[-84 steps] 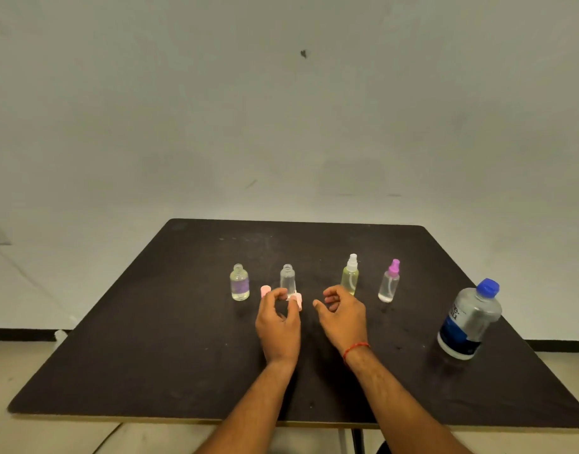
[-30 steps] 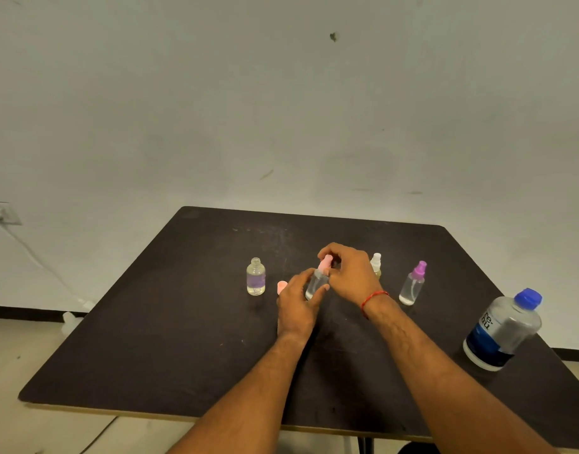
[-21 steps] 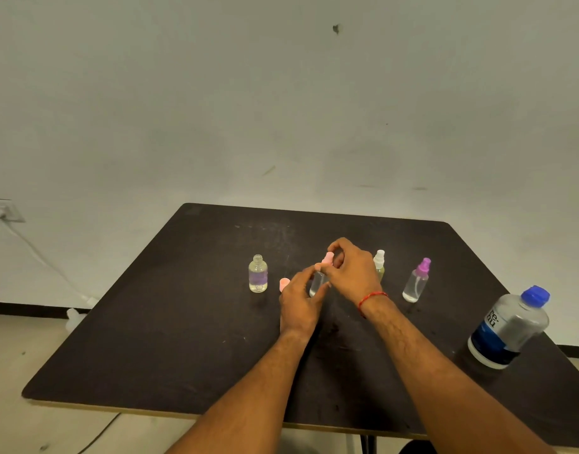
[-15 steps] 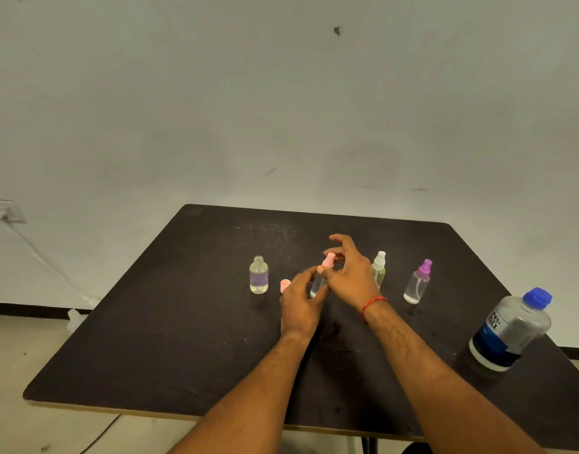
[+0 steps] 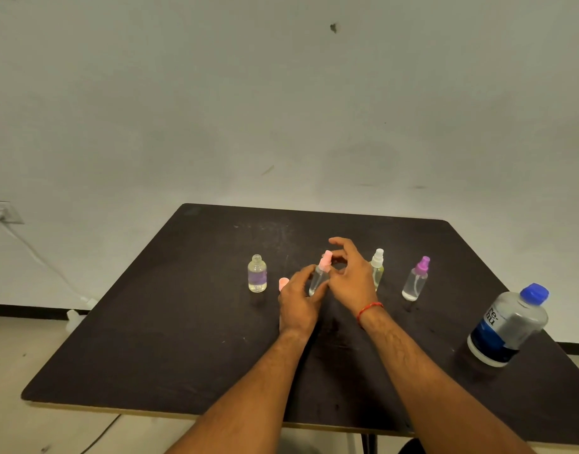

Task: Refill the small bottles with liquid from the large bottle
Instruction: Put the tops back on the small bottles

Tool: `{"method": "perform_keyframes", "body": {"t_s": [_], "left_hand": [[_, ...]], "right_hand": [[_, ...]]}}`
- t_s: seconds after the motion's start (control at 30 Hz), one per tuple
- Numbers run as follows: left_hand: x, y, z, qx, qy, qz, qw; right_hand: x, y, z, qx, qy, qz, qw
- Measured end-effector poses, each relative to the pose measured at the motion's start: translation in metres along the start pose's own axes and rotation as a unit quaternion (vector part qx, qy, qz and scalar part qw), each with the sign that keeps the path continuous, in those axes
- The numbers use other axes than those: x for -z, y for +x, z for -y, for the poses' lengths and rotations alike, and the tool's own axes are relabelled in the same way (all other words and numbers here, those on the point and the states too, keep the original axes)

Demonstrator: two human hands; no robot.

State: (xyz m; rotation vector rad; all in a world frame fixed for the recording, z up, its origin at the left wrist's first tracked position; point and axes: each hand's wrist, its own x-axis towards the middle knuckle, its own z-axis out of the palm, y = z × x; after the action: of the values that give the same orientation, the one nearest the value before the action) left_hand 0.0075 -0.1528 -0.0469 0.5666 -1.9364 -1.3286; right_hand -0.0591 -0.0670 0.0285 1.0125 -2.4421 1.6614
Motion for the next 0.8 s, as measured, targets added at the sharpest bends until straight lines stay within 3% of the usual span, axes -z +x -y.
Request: {"method": "perform_keyframes", "body": {"t_s": [0.23, 0.43, 0.67, 0.8], "left_hand": [[-0.002, -0.001, 0.001, 0.0, -0.004, -0.004, 1.0], [0.0, 0.0, 0.001, -0.006, -0.001, 0.003, 1.0], [-0.002, 0.0, 0.002, -0.015, 0.014, -0.007, 1.0], [-0.001, 0.001, 0.003, -0.004, 0.018, 0.001, 1.0]], "right_hand": [[-0.003, 0.0, 0.002, -0.007, -0.062, -0.032, 0.998], [-0.004, -0.003, -0.008, 0.0, 0.016, 0.009, 1.0], [-0.006, 0.0, -0.006, -0.015, -0.035, -0.036, 0.999], [-0.005, 0.002, -0.01, -0.005, 0.03, 0.0, 1.0]]}}
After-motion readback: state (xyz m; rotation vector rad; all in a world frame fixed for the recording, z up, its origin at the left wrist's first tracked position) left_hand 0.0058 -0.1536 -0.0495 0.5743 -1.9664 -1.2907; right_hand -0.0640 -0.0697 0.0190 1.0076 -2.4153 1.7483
